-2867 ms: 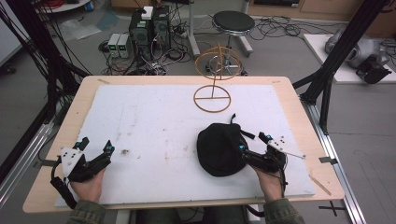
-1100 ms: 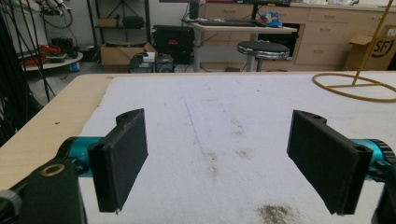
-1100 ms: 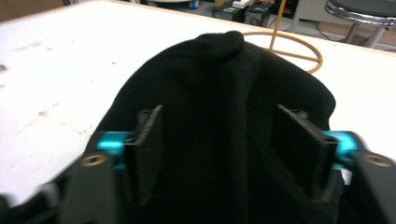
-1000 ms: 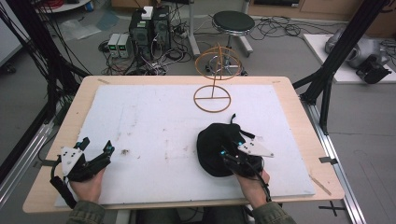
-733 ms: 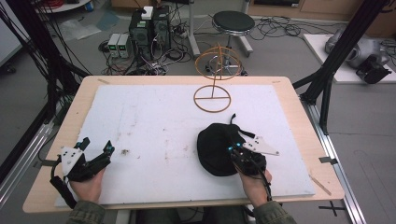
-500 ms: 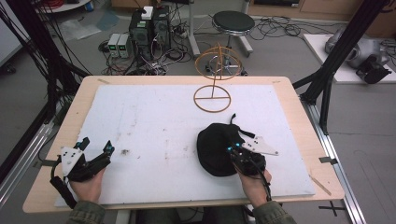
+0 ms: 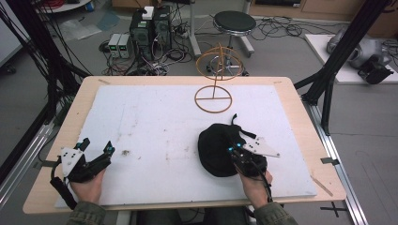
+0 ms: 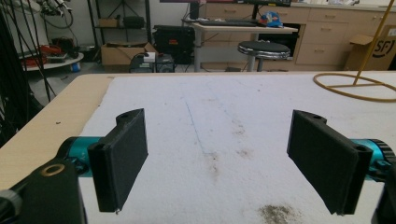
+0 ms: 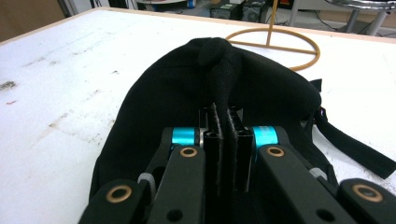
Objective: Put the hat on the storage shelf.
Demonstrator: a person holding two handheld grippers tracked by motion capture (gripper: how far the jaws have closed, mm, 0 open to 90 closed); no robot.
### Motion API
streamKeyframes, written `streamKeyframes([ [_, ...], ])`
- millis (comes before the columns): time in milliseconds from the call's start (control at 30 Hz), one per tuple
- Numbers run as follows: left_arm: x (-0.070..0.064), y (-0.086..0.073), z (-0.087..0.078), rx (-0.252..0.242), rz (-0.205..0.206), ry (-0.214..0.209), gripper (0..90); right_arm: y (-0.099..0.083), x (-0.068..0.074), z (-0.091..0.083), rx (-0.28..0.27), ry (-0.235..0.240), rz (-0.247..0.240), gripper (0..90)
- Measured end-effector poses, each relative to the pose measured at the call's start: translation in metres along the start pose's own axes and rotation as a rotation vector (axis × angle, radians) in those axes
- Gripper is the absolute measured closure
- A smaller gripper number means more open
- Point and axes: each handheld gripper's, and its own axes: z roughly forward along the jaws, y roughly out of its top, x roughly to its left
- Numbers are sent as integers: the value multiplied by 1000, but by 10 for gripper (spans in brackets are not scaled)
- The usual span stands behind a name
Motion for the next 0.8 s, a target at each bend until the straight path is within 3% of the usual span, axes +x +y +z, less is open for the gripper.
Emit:
streamKeyframes([
  [200, 0, 0, 0, -6, -6, 5, 204, 2, -2, -4, -44, -2, -3, 872],
  [300, 1, 0, 0, -5, -7, 7, 204, 4, -4, -8, -86, 6, -7, 871],
  [467, 1, 0, 0, -2, -8, 7, 204, 8, -6, -13, -175, -4, -56, 870],
  [567, 1, 0, 0, -5, -9, 6, 204, 8, -8, -14, -198, -11, -61, 870],
  [633, 1, 0, 0, -7, -11, 5, 204, 9, -9, -15, -247, -17, -72, 866],
  [800, 3, 1, -2, -13, -32, 8, 204, 13, -10, -18, -290, -18, -73, 867],
])
